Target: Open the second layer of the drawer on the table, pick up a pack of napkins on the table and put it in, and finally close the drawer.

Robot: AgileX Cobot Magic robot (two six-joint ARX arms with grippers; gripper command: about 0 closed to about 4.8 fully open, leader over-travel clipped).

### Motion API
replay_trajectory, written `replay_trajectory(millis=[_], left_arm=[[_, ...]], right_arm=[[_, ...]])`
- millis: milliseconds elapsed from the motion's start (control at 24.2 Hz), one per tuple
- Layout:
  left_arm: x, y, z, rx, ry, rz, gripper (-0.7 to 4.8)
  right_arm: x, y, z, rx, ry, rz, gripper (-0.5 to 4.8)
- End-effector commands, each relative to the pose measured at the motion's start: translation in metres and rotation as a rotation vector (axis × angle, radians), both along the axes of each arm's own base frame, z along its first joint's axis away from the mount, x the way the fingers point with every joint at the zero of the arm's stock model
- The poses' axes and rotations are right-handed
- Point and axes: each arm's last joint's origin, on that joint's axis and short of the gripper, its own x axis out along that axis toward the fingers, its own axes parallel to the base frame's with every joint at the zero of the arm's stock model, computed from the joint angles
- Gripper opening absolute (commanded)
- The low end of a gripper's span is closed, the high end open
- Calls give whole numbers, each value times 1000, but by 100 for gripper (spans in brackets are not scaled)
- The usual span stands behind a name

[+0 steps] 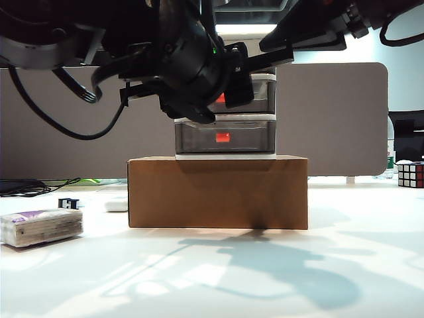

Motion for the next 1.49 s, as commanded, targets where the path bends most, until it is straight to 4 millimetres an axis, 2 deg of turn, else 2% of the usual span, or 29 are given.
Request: replay_trajectory(millis=[41, 454, 825, 1485], left_arm=[[1, 0, 3, -12, -8, 8, 111], [1, 0, 3, -12, -8, 6, 111], [1, 0, 2, -6, -4, 4, 111], [1, -1, 2, -9, -4, -23, 110]], right_arm=[[3, 1, 7, 30, -68, -2, -5], [21, 6, 7, 44, -62, 24, -5], [30, -3, 6, 61, -39, 73, -5], [34, -1, 4, 66, -49, 72, -5]])
